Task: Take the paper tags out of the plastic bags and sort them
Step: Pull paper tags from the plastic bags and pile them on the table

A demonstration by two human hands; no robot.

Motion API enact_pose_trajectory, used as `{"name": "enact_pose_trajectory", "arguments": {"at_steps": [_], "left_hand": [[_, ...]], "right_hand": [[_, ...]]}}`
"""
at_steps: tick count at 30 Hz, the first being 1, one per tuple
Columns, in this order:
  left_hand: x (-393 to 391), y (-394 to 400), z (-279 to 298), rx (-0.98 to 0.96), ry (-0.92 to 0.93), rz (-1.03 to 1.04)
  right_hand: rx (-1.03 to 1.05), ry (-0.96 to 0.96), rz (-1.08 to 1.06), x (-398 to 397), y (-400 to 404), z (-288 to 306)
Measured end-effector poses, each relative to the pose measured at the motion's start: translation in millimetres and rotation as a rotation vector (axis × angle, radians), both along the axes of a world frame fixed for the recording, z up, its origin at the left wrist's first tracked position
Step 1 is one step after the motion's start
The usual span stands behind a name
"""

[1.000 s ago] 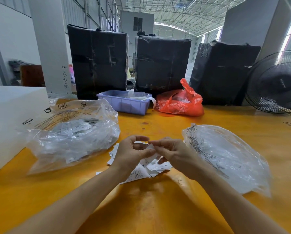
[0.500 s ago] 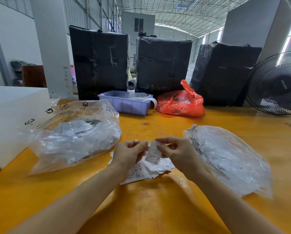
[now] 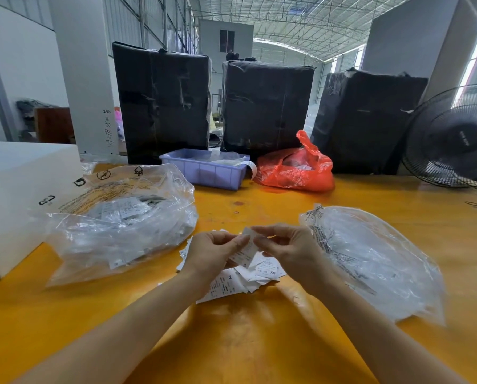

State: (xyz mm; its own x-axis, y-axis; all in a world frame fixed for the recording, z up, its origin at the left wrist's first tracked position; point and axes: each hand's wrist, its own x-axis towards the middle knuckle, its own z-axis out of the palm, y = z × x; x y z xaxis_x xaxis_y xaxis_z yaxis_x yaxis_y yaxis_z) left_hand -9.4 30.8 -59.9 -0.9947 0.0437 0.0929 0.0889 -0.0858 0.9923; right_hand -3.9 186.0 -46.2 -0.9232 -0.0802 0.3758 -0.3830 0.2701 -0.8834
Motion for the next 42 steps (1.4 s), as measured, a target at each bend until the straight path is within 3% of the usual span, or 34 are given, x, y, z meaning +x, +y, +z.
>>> {"name": "enact_pose_trajectory", "arguments": {"at_steps": [6, 14, 18, 20, 24, 26, 28, 31, 36, 42], "left_hand": [[0.1, -1.7, 3.8, -0.064, -0.062, -0.061], [-0.7, -7.1, 8.9, -0.166, 0.014, -0.119], [-2.3, -14.8, 19.5, -0.256, 0.082, -0.071], [-8.9, -27.4, 27.9, -0.281, 0.171, 0.109], [-25.0, -78.5, 43.2, -0.39, 0.313, 0.661], [-31.2, -107.0, 45.2, -0.489, 0.317, 0.801], [-37.3, -129.4, 42.2, -0.622, 0.273, 0.859], [-42.9, -150.2, 33.2, -0.763, 0.223, 0.896], [-49.4, -157.4, 23.1, -0.891, 0.177, 0.911], [-46.4, -136.9, 26.4, -0.969, 0.268, 0.902]], "right_hand": [[-0.174, -0.04, -0.076, -4.7, 5.1, 0.9], [-0.467, -0.187, -0.089, -7.4, 6.5, 2.5], [-0.511, -0.152, -0.115, -6.9, 8.2, 7.7], [-0.398, -0.008, -0.252, -8.0, 17.0, 11.8], [0.137, 0.406, -0.601, -11.8, 44.2, 16.4], [0.269, 0.464, -0.691, -15.2, 60.5, 16.3], [0.393, 0.424, -0.768, -19.6, 80.4, 13.2], [0.581, 0.211, -0.809, -27.1, 108.1, 6.3], [0.762, -0.169, -0.66, -31.4, 117.6, -7.7], [0.618, -0.096, -0.699, -31.3, 118.0, -10.0]]}}
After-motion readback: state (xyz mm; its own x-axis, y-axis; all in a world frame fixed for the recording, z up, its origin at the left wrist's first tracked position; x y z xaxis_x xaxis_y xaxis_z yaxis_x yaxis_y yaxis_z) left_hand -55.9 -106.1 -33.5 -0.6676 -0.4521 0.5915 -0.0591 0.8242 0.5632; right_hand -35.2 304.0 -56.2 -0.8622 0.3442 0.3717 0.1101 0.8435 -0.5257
